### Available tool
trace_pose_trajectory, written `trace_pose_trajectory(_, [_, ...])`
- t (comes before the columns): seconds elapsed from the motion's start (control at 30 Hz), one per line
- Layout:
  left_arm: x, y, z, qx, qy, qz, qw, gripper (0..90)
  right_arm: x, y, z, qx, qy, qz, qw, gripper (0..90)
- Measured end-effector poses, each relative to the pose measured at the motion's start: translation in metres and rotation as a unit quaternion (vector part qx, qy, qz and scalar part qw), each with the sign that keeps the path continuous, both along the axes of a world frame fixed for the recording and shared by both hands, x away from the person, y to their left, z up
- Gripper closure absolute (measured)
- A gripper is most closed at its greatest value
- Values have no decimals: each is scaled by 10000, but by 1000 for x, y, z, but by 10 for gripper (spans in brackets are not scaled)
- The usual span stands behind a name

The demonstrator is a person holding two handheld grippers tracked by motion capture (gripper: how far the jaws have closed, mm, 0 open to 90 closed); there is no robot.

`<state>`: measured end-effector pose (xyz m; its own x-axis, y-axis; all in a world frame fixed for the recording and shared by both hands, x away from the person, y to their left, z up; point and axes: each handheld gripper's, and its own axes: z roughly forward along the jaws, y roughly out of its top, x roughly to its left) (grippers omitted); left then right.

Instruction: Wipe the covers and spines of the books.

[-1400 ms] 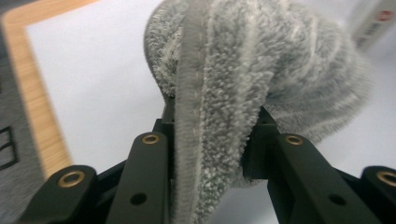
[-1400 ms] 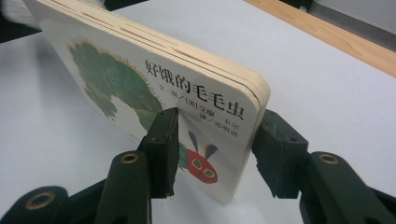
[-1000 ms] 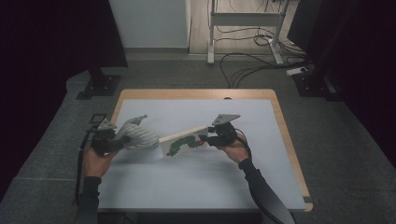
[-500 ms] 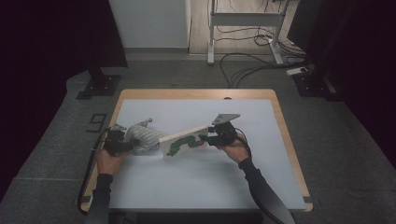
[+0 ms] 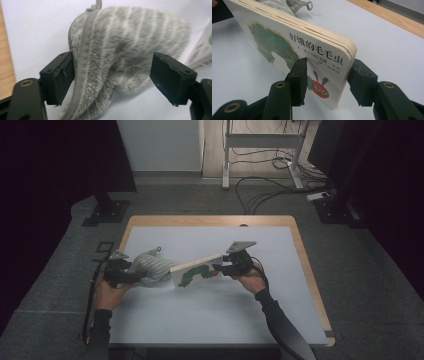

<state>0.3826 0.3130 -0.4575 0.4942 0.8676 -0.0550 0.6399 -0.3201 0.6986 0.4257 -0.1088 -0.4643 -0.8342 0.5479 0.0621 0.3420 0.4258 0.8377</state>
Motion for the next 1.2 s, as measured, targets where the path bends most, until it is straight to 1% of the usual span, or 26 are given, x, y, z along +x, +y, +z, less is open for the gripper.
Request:
trace_pose_trajectory(0.07, [-5, -2, 7, 82, -54, -71, 9999, 156, 0, 0, 0, -15, -4, 0, 10000, 501])
trace_pose_trajectory(0.2, [-16, -10, 20, -5, -121, -314, 9994, 153, 0, 0, 0, -22, 4, 4, 10000, 500])
trace_pose_trajectory(0.3, [-22, -21, 24, -7, -126, -560, 9984, 173, 0, 0, 1, -18, 17, 1, 10000, 499])
trace_pose_trajectory(0.37, [-24, -28, 24, -73, -74, -706, 9975, 188, 0, 0, 1, -22, 20, 4, 10000, 499])
trace_pose_trajectory(0.47, [-25, -40, 23, -224, -27, -953, 9952, 245, 1, 0, 1, -13, 30, 11, 10000, 499])
trace_pose_trajectory(0.57, [-26, -54, 21, -290, -3, -1183, 9926, 298, 1, 0, 1, -17, 33, 19, 10000, 500])
trace_pose_trajectory(0.67, [-25, -68, 18, -320, 20, -1400, 9896, 341, 1, 0, 1, -29, 23, 26, 10000, 500])
trace_pose_trajectory(0.7, [-24, -75, 17, -268, 6, -1466, 9888, 354, 1, 0, 1, -30, 21, 27, 10000, 500])
trace_pose_trajectory(0.77, [-22, -83, 14, -152, 3, -1533, 9881, 382, 1, 0, 1, -28, 22, 30, 10000, 500])
trace_pose_trajectory(0.83, [-20, -91, 11, -174, 10, -1587, 9872, 423, 1, 0, 1, -27, 27, 35, 10000, 503])
trace_pose_trajectory(0.9, [-18, -97, 9, -131, -14, -1607, 9869, 469, 1, -1, 1, -26, 26, 46, 10000, 507])
trace_pose_trajectory(0.93, [-17, -99, 9, -143, -8, -1624, 9866, 486, 1, -1, 1, -22, 31, 50, 10000, 509])
trace_pose_trajectory(0.97, [-16, -102, 9, -145, 3, -1665, 9859, 507, 1, -1, 2, -16, 36, 53, 10000, 512])
trace_pose_trajectory(1.03, [-16, -106, 9, -183, -45, -1729, 9848, 559, 1, -2, 2, -4, 46, 61, 10000, 517])
trace_pose_trajectory(1.07, [-16, -107, 9, -185, -70, -1714, 9850, 586, 1, -2, 2, 6, 50, 69, 10000, 519])
trace_pose_trajectory(1.1, [-16, -109, 10, -105, -102, -1673, 9858, 612, 1, -2, 2, 9, 51, 66, 10000, 522])
trace_pose_trajectory(1.13, [-16, -111, 11, -18, -140, -1669, 9859, 639, 1, -2, 3, 9, 53, 66, 10000, 528])
trace_pose_trajectory(1.2, [-16, -113, 12, 86, -155, -1644, 9862, 648, 1, -3, 3, 0, 29, 53, 10000, 539])
